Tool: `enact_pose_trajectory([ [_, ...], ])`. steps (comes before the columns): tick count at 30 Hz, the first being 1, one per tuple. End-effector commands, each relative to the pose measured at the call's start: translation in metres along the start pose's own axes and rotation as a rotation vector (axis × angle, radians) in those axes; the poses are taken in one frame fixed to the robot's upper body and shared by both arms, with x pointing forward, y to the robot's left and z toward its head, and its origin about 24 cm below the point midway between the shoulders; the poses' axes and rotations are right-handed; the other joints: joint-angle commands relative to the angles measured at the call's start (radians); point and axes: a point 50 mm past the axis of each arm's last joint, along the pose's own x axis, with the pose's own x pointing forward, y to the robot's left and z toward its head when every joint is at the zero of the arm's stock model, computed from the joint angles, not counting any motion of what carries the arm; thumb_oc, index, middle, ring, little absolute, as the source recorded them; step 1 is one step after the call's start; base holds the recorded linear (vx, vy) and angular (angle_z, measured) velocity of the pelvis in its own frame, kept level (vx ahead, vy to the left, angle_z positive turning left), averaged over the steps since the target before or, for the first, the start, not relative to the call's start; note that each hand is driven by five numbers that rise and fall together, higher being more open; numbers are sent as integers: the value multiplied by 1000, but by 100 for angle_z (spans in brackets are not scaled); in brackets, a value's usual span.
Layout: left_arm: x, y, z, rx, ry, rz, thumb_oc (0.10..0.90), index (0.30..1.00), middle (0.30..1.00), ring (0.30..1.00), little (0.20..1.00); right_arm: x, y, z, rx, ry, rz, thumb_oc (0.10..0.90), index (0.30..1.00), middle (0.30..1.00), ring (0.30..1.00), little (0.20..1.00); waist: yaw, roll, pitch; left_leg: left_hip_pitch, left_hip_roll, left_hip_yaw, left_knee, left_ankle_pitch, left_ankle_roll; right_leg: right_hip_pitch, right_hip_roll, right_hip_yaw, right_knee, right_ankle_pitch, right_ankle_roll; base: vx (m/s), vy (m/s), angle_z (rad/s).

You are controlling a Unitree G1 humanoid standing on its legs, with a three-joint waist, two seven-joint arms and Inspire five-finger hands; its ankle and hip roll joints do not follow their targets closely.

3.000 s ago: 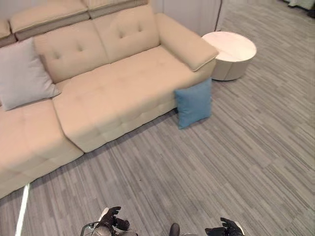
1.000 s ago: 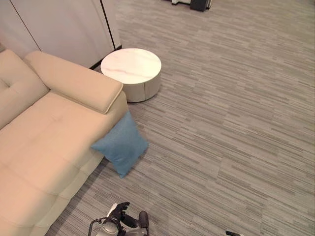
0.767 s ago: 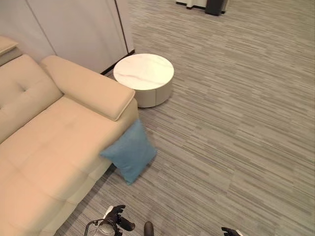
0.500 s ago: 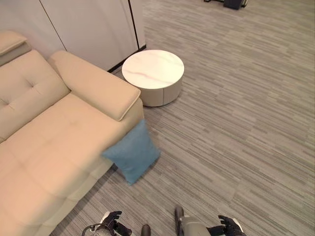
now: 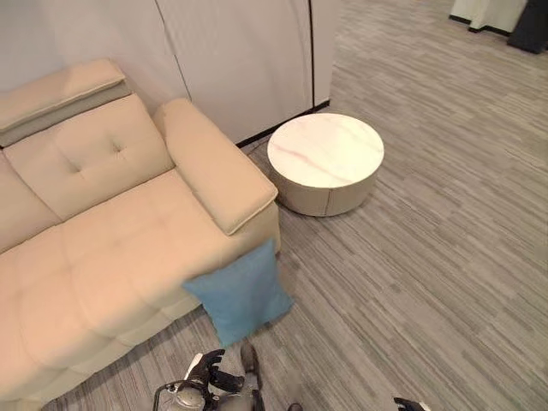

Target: Pick up all the scattered cushions and arrange them neatly on the sofa.

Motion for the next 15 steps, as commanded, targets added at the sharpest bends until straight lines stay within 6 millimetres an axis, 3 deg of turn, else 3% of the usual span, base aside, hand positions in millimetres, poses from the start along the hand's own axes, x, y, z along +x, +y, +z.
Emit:
enact_pose_trajectory([
  [1,-6,1,-29,32,106,5,800,900,900,900,900,0,-20,-1,6,-32,-55,800,900,900,900,900,-6,33,-28,156,33,-89,143,-114,-48,-49,-132,103,170,-74,12,497,216,-40],
  [3,-5,5,-25,25,95,20,800,900,900,900,900,1,-18,6,-1,-54,-43,800,900,900,900,900,3,30,-31,188,15,-96,121,-136,-18,-120,-171,90,332,-24,62,197,139,-52],
  [4,-5,5,-25,25,95,20,800,900,900,900,900,1,-18,6,-1,-54,-43,800,900,900,900,900,3,31,-32,187,15,-95,121,-136,-18,-121,-171,90,332,-24,62,117,104,-7],
  [5,-3,10,-17,28,66,31,800,900,900,900,900,2,-16,14,-1,-80,-38,800,900,900,900,900,-5,31,-12,213,7,-114,115,-145,-3,-186,-194,97,464,31,88,103,70,26],
  [6,-2,12,-15,28,58,35,800,900,900,900,900,2,-16,16,4,-86,-36,800,900,900,900,900,-7,39,-11,227,11,-125,107,-149,0,-210,-197,97,484,39,93,153,79,63],
  [9,-2,13,-14,28,51,39,800,900,900,900,900,2,-15,17,0,-89,-34,800,900,900,900,900,-11,46,-11,258,7,-156,82,-151,-3,-228,-196,103,471,14,75,108,-5,90],
  [12,0,14,-9,45,36,38,800,900,900,900,900,2,-14,20,13,-96,-28,800,900,900,900,900,-40,40,-5,292,-13,-237,66,-147,-9,-274,-111,228,344,1,49,131,-57,82],
  [13,0,14,-10,45,36,38,800,900,900,900,900,2,-14,20,13,-96,-28,800,900,900,900,900,-40,40,-3,295,-13,-237,66,-148,-9,-271,-111,227,344,0,49,65,-65,73],
  [14,0,14,-8,63,34,33,800,900,900,900,900,2,-13,20,28,-96,-23,800,900,900,900,900,-50,26,3,302,-30,-278,73,-152,-10,-285,-75,290,286,25,42,48,-57,89],
  [15,0,14,-9,69,38,29,800,900,900,900,900,2,-12,18,31,-90,-21,800,900,900,900,900,-50,21,3,304,-37,-290,73,-154,-10,-272,-69,292,260,26,36,35,-84,84],
])
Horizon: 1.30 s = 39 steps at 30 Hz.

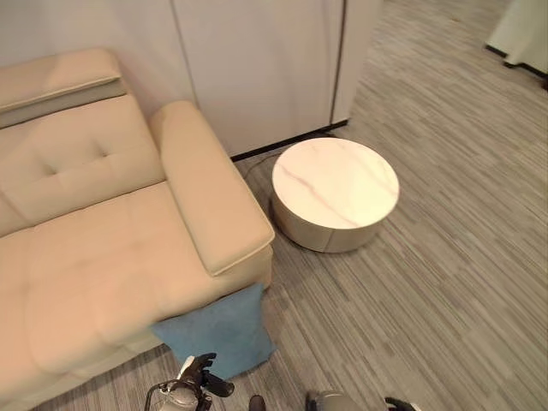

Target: Pick up all the scattered cushions and arrange them neatly on the sofa.

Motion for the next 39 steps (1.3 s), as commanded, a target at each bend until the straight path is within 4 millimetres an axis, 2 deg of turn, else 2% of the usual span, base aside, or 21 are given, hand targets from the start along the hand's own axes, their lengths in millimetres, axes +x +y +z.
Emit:
enact_pose_trajectory([
  [1,-1,1,-3,0,-9,6,800,900,900,900,900,0,-22,-4,26,6,-71,800,900,900,900,900,3,-23,-1,-72,-47,13,97,-65,-63,161,52,-22,-104,-19,20,-5,-75,63],
  [7,-3,-3,-13,1,22,-7,800,900,900,900,900,-1,-19,-8,18,12,-62,800,900,900,900,900,21,-29,-25,-82,-51,-16,84,-48,-87,226,66,-38,-185,-31,-4,-16,-74,38],
  [9,-3,-6,-11,9,15,-18,800,900,900,900,900,-1,-20,-6,39,0,-65,800,900,900,900,900,13,-31,-12,-128,-54,-3,144,-55,-111,235,59,-60,-206,-38,-17,-87,-37,62],
  [10,-3,-6,-11,8,15,-18,800,900,900,900,900,-1,-20,-6,39,0,-65,800,900,900,900,900,11,-31,-13,-130,-54,-4,147,-57,-111,234,59,-61,-206,-38,-17,-124,23,72],
  [11,-2,-7,-7,3,4,-17,800,900,900,900,900,-1,-22,-6,51,0,-73,800,900,900,900,900,-8,-34,3,-172,-22,79,210,-67,-119,237,36,-96,-210,-42,-21,-123,57,81],
  [13,-2,-7,-5,5,0,-15,800,900,900,900,900,-1,-23,-9,59,15,-79,800,900,900,900,900,-28,-37,8,-184,59,203,234,-76,-112,238,6,-132,-215,-39,-21,-112,102,102],
  [14,-2,-8,-6,6,3,-17,800,900,900,900,900,-1,-23,-11,62,20,-78,800,900,900,900,900,-30,-36,6,-179,81,221,236,-82,-113,242,1,-140,-219,-35,-19,-18,124,95],
  [15,-2,-8,-7,4,9,-17,800,900,900,900,900,-1,-23,-10,64,18,-80,800,900,900,900,900,-30,-38,1,-179,101,216,232,-77,-120,245,-7,-143,-219,-32,-15,13,80,68],
  [16,-2,-8,-7,4,9,-17,800,900,900,900,900,-1,-23,-10,64,18,-80,800,900,900,900,900,-30,-38,1,-178,101,215,233,-77,-120,246,-6,-143,-219,-32,-16,68,173,34],
  [17,-2,-7,-8,-9,10,-12,800,900,900,900,900,-1,-21,-10,63,17,-73,800,900,900,900,900,-27,-48,-6,-186,153,172,232,-53,-142,249,-33,-145,-220,-29,-8,75,177,16],
  [20,-2,-7,-5,-10,3,-12,800,900,900,900,900,-1,-24,-9,60,15,-78,800,900,900,900,900,-27,-43,-13,-177,228,106,190,5,-173,252,-60,-145,-217,-42,3,120,248,-5],
  [21,-2,-8,-5,-5,2,-15,800,900,900,900,900,0,-26,-7,61,9,-81,800,900,900,900,900,-27,-35,-17,-165,240,70,158,11,-183,252,-64,-136,-212,-49,9,148,284,-5],
  [23,-1,-9,0,9,-11,-21,800,900,900,900,900,0,-29,-5,58,5,-85,800,900,900,900,900,-28,-22,-16,-166,234,23,140,17,-201,255,-81,-131,-203,-52,19,155,333,-9],
  [25,0,-10,2,32,-20,-33,800,900,900,900,900,0,-29,-5,67,9,-83,800,900,900,900,900,-37,-14,-22,-150,218,40,118,5,-209,264,-110,-129,-207,-41,37,162,369,-15],
  [30,3,6,18,65,-66,9,800,900,900,900,900,3,-20,14,73,-33,-56,800,900,900,900,900,-29,-29,-4,-168,146,69,126,-38,-171,205,-177,-97,-182,27,76,36,294,-3],
  [33,5,20,23,17,-82,57,800,900,900,900,900,5,-12,31,70,-84,-39,800,900,900,900,900,-10,-30,13,-174,133,113,104,-39,-154,146,-198,-142,-147,71,87,-64,183,-39],
  [34,4,22,24,9,-85,62,800,900,900,900,900,5,-12,35,71,-99,-39,800,900,900,900,900,-5,-24,16,-175,132,120,98,-37,-148,136,-189,-156,-134,64,85,-7,213,-57],
  [36,4,22,19,11,-77,58,800,900,900,900,900,5,-13,37,67,-114,-35,800,900,900,900,900,-7,-22,20,-166,112,128,89,-37,-136,128,-141,-141,-105,36,75,26,211,-45],
  [38,3,22,16,6,-67,55,800,900,900,900,900,5,-13,38,58,-122,-33,800,900,900,900,900,-13,-23,28,-155,82,126,78,-33,-123,111,-50,-106,-84,-4,56,21,144,-19],
  [39,3,22,16,6,-67,55,800,900,900,900,900,5,-13,38,59,-122,-33,800,900,900,900,900,-13,-23,26,-158,83,126,78,-31,-123,109,-50,-106,-86,-2,56,9,68,-2],
])
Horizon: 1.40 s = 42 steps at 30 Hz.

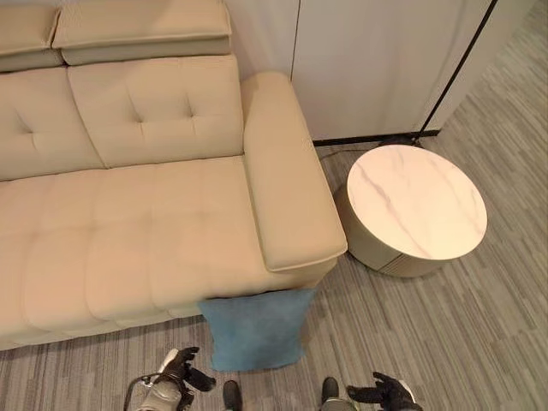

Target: Pick up all the scattered cushions and arrange them neatly on the sofa.

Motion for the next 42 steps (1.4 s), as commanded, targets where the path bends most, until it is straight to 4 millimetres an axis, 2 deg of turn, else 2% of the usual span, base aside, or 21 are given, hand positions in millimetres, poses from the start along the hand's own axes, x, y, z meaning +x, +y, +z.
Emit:
enact_pose_trajectory([
  [1,0,-11,10,-58,-46,-19,800,900,900,900,900,1,-22,5,-47,-36,-48,800,900,900,900,900,-4,-6,15,-55,-6,-54,61,-63,10,-3,191,57,30,-103,-83,-43,16,3],
  [2,0,-12,9,-67,-42,-17,800,900,900,900,900,1,-23,4,-59,-34,-57,800,900,900,900,900,17,-16,16,-64,-19,-49,57,-63,6,33,177,-9,-31,-113,-97,-31,-1,3],
  [3,0,-13,8,-59,-37,-23,800,900,900,900,900,1,-21,4,-63,-35,-49,800,900,900,900,900,4,-18,14,-58,-23,-52,46,-61,7,37,207,41,-35,-122,-104,-21,-34,-1],
  [5,0,-13,8,-76,-39,-16,800,900,900,900,900,1,-22,3,-66,-32,-50,800,900,900,900,900,6,-19,11,-60,-25,-50,45,-58,8,32,213,61,-45,-110,-102,12,-49,4],
  [6,0,-12,9,-97,-39,-6,800,900,900,900,900,1,-24,5,-77,-39,-63,800,900,900,900,900,24,-23,8,-65,-22,-38,38,-56,3,44,198,7,-79,-100,-101,-5,-63,12],
  [12,1,-11,18,-123,-68,20,800,900,900,900,900,2,-26,17,-100,-91,-77,800,900,900,900,900,20,-19,25,-99,-13,-47,49,-42,-3,20,204,-4,-99,-92,-112,-44,-81,7],
  [14,4,1,48,-215,-164,92,800,900,900,900,900,5,-26,46,-75,-187,-106,800,900,900,900,900,22,-15,87,-185,-6,-65,96,-32,-7,-64,200,-14,-59,-92,-122,-263,-86,13],
  [17,3,14,81,-332,-278,177,800,900,900,900,900,4,-25,83,-36,-312,-146,800,900,900,900,900,25,-5,132,-313,-4,-82,168,-25,-8,-193,188,-31,24,-96,-135,-220,-65,20],
  [21,-2,26,112,-431,-391,232,800,900,900,900,900,-3,-22,129,5,-472,-161,800,900,900,900,900,25,18,149,-440,-1,-93,232,-48,-14,-339,169,-40,127,-138,-136,-60,-18,12],
  [22,-2,26,112,-431,-391,232,800,900,900,900,900,-3,-22,129,5,-472,-161,800,900,900,900,900,25,18,147,-443,-1,-93,233,-48,-14,-343,169,-40,128,-138,-136,-70,9,8],
  [23,-3,30,119,-447,-419,250,800,900,900,900,900,-6,-22,141,28,-519,-166,800,900,900,900,900,25,22,151,-483,3,-94,258,-49,-14,-383,162,-39,155,-141,-137,-110,33,14],
  [24,-7,36,138,-490,-486,279,800,900,900,900,900,-14,-22,169,71,-619,-184,800,900,900,900,900,26,32,163,-547,10,-93,285,-49,-13,-455,149,-36,196,-146,-138,-156,47,11],
  [25,-10,40,146,-505,-516,294,800,900,900,900,900,-18,-23,181,93,-663,-196,800,900,900,900,900,26,37,170,-587,13,-91,308,-49,-12,-497,142,-36,225,-147,-137,-122,43,9],
  [26,-10,40,146,-505,-516,294,800,900,900,900,900,-18,-23,181,93,-663,-196,800,900,900,900,900,26,37,168,-591,13,-92,310,-50,-12,-501,141,-36,227,-148,-137,-64,32,6],
  [27,-12,43,155,-525,-546,307,800,900,900,900,900,-22,-22,194,123,-706,-199,800,900,900,900,900,27,43,171,-614,12,-92,311,-48,-10,-529,136,-33,238,-149,-137,-77,48,12],
  [28,-18,49,171,-574,-604,331,800,900,900,900,900,-32,-23,217,162,-790,-218,800,900,900,900,900,28,52,176,-674,15,-89,325,-47,-7,-594,128,-25,264,-150,-134,-90,61,14],
  [31,-25,58,192,-651,-669,351,800,900,900,900,900,-48,-20,250,198,-903,-224,800,900,900,900,900,33,59,184,-740,13,-87,330,-43,-2,-668,117,-14,282,-148,-133,-69,38,8],
  [33,-26,60,197,-655,-684,350,800,900,900,900,900,-52,-19,259,204,-931,-220,800,900,900,900,900,33,60,183,-761,12,-88,333,-42,-2,-685,116,-9,282,-147,-133,-16,8,1],
  [36,-33,71,215,-637,-742,358,800,900,900,900,900,-68,-17,288,219,-1020,-205,800,900,900,900,900,31,63,186,-824,5,-92,323,-36,0,-756,112,3,285,-139,-130,-18,22,1],
  [37,-33,71,215,-638,-742,358,800,900,900,900,900,-68,-17,289,219,-1021,-205,800,900,900,900,900,31,63,185,-826,4,-92,323,-35,0,-758,112,3,286,-139,-130,0,0,0],
  [42,-48,99,249,-596,-852,353,800,900,900,900,900,-94,-24,330,236,-1143,-195,800,900,900,900,900,26,67,182,-920,-2,-93,307,-23,-1,-855,102,18,282,-125,-122,-8,19,2],
])
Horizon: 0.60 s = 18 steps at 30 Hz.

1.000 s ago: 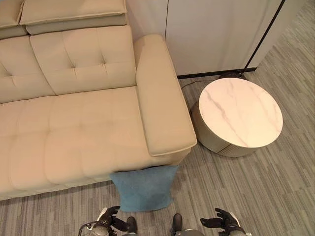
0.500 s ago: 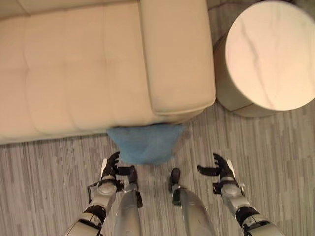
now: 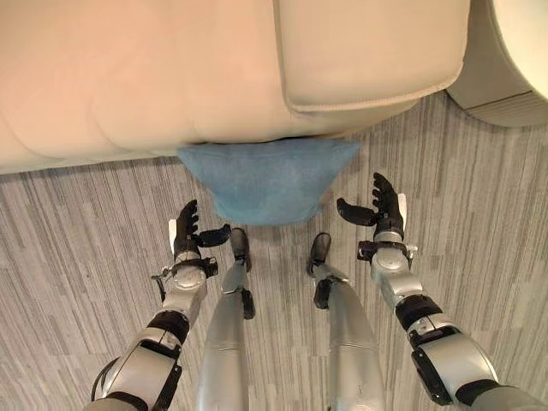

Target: Pick up all the scattered cushions and arrange them neatly on the sofa.

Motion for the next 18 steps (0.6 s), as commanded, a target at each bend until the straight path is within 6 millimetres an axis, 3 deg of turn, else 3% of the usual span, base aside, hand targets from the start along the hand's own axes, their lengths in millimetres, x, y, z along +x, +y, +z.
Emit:
enact_pose_trajectory([
  [1,9,21,19,5,-97,31,800,900,900,900,900,2,-11,15,15,-109,-14,800,900,900,900,900,-7,21,-92,-58,-25,8,18,-90,16,23,31,37,-141,0,66,1,35,-1],
  [3,13,22,28,12,-120,31,800,900,900,900,900,6,-12,22,20,-123,-17,800,900,900,900,900,-8,22,-93,-75,-25,8,18,-88,16,3,30,40,-138,1,68,0,0,0],
  [6,22,26,55,9,-194,37,800,900,900,900,900,15,-9,47,50,-182,0,800,900,900,900,900,-10,21,-93,-136,-30,-1,21,-84,25,-59,25,51,-125,9,76,19,60,0],
  [11,28,17,93,-30,-302,-21,800,900,900,900,900,22,-1,72,72,-239,43,800,900,900,900,900,-10,23,-88,-188,-34,-10,24,-77,29,-108,22,57,-115,15,83,4,3,-1],
  [15,25,7,105,-85,-345,-87,800,900,900,900,900,21,8,82,78,-272,94,800,900,900,900,900,-7,26,-87,-201,-38,-10,26,-76,28,-127,23,60,-107,16,83,0,0,0],
  [18,19,-15,109,-139,-359,-168,800,900,900,900,900,17,29,90,80,-297,175,800,900,900,900,900,2,31,-95,-216,-43,-9,29,-74,27,-141,25,60,-102,19,81,0,0,0],
])
